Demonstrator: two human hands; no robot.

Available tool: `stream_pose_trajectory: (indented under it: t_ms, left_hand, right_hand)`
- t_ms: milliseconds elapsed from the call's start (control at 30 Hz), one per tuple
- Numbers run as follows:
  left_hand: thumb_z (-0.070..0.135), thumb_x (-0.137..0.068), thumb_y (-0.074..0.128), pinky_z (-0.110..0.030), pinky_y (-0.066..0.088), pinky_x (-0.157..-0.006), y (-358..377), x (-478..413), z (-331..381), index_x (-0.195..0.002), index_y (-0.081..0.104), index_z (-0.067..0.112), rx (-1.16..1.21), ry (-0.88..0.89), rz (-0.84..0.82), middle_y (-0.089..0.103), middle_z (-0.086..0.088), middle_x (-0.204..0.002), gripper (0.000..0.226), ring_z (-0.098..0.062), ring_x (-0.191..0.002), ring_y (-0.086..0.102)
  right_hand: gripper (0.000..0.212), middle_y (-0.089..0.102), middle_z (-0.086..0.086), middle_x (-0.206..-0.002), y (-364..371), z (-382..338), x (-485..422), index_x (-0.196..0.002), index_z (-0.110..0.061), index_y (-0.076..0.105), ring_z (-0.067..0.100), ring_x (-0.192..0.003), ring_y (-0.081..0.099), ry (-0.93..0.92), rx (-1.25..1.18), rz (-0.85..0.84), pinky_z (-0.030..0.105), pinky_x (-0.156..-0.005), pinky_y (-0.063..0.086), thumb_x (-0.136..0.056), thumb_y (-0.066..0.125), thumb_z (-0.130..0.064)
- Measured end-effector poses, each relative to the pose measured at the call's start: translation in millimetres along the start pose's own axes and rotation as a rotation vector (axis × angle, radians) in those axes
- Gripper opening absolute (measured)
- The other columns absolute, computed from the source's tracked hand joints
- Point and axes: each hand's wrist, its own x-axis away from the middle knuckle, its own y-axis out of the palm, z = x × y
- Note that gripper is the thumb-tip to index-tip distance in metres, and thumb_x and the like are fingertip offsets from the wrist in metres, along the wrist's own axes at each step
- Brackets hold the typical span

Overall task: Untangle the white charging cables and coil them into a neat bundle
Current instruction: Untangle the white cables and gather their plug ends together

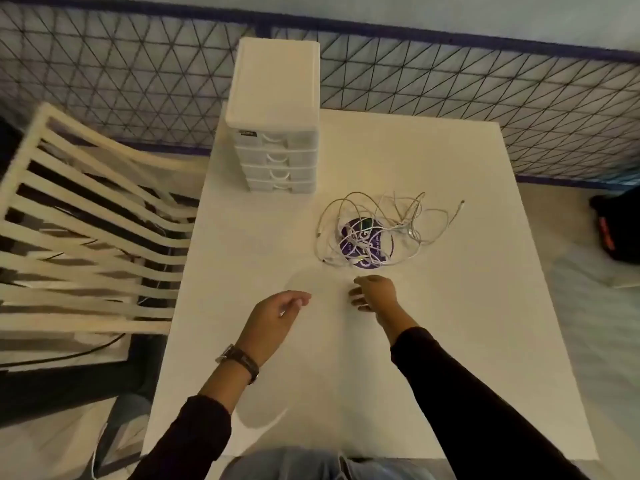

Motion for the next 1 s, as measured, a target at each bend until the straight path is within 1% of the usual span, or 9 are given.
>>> stream_pose_trajectory:
  t_ms: [67,167,300,433,533,633,733,833,1000]
  left_hand:
    - [0.011,-0.094,0.052,-0.013,0.046,-0.088,-5.3,-6.7,0.2,-0.093,0.065,0.035,0.012,-0.026,0.008,0.07,0.014,-0.096,0.028,0.003,-0.093,0.062]
    - [0.012,-0.093,0.053,-0.012,0.046,-0.087,-8.5,-9.8,-1.9,-0.093,0.066,0.037,0.013,-0.027,0.005,0.071,0.018,-0.093,0.028,0.003,-0.094,0.063]
    - [0.011,-0.093,0.053,-0.008,0.044,-0.086,-14.5,-12.0,-7.4,-0.094,0.067,0.035,-0.002,-0.004,0.039,0.067,0.025,-0.097,0.027,0.005,-0.093,0.062]
    - [0.012,-0.093,0.053,-0.005,0.043,-0.084,-17.8,-4.9,-16.4,-0.096,0.068,0.031,0.006,-0.048,0.059,0.068,0.025,-0.096,0.025,0.005,-0.093,0.062]
    - [0.011,-0.093,0.053,-0.002,0.042,-0.081,-14.9,2.7,-19.8,-0.096,0.068,0.03,0.009,-0.083,0.056,0.067,0.027,-0.096,0.024,0.007,-0.094,0.061]
    - [0.011,-0.093,0.053,0.0,0.041,-0.08,-7.0,7.5,-18.0,-0.095,0.067,0.031,0.007,-0.086,0.056,0.066,0.029,-0.096,0.025,0.008,-0.092,0.061]
    - [0.011,-0.093,0.053,-0.001,0.043,-0.08,5.4,7.8,-9.4,-0.095,0.068,0.032,0.015,-0.076,0.041,0.067,0.027,-0.096,0.025,0.006,-0.093,0.061]
    - [0.011,-0.092,0.054,-0.003,0.044,-0.079,22.9,6.6,8.2,-0.095,0.069,0.03,0.047,-0.043,0.029,0.069,0.023,-0.095,0.025,0.004,-0.093,0.062]
    - [0.007,-0.092,0.054,-0.007,0.046,-0.078,56.7,5.5,50.1,-0.092,0.069,0.03,0.076,0.075,0.038,0.071,0.019,-0.09,0.027,0.0,-0.088,0.066]
  right_hand:
    - [0.025,0.06,0.01,-0.072,8.5,-6.0,-9.7,-0.09,-0.003,0.055,0.023,-0.058,0.056,0.12,-0.152,0.003,0.031,-0.056,0.047,-0.097,0.045,-0.024]
    - [0.035,0.06,0.012,-0.067,17.0,-13.9,-24.4,-0.081,-0.002,0.056,0.023,-0.05,0.058,0.134,-0.212,0.046,0.031,-0.053,0.049,-0.095,0.048,-0.033]
    - [0.031,0.061,0.013,-0.057,19.9,-16.8,-47.0,-0.077,-0.003,0.06,0.026,-0.042,0.06,0.05,-0.145,0.132,0.031,-0.046,0.052,-0.083,0.058,-0.033]
    - [0.025,0.063,0.013,-0.052,16.4,-18.2,-50.0,-0.07,-0.005,0.06,0.03,-0.05,0.064,0.013,0.038,0.139,0.044,-0.059,0.06,-0.081,0.054,-0.027]
    - [0.012,0.064,0.014,-0.062,9.2,-12.3,-20.9,-0.076,-0.006,0.057,0.028,-0.047,0.061,-0.062,0.069,0.087,0.04,-0.056,0.057,-0.083,0.054,-0.015]
    - [0.014,0.068,0.011,-0.079,-10.1,4.9,11.3,-0.078,-0.009,0.06,0.021,-0.047,0.061,-0.191,0.085,-0.023,0.032,-0.05,0.054,-0.091,0.054,-0.013]
    - [0.014,0.071,0.01,-0.09,-39.2,6.3,49.0,-0.09,-0.004,0.065,0.022,-0.06,0.067,-0.291,-0.06,-0.044,0.036,-0.059,0.057,-0.093,0.056,-0.014]
    - [0.02,0.073,0.013,-0.092,-70.4,-0.4,80.9,-0.096,0.0,0.063,0.027,-0.072,0.07,-0.368,-0.235,-0.059,0.042,-0.068,0.057,-0.095,0.052,-0.017]
    - [0.031,0.07,0.019,-0.084,-114.7,-21.5,117.0,-0.094,-0.003,0.058,0.028,-0.07,0.068,-0.401,-0.454,-0.072,0.035,-0.063,0.057,-0.099,0.039,-0.027]
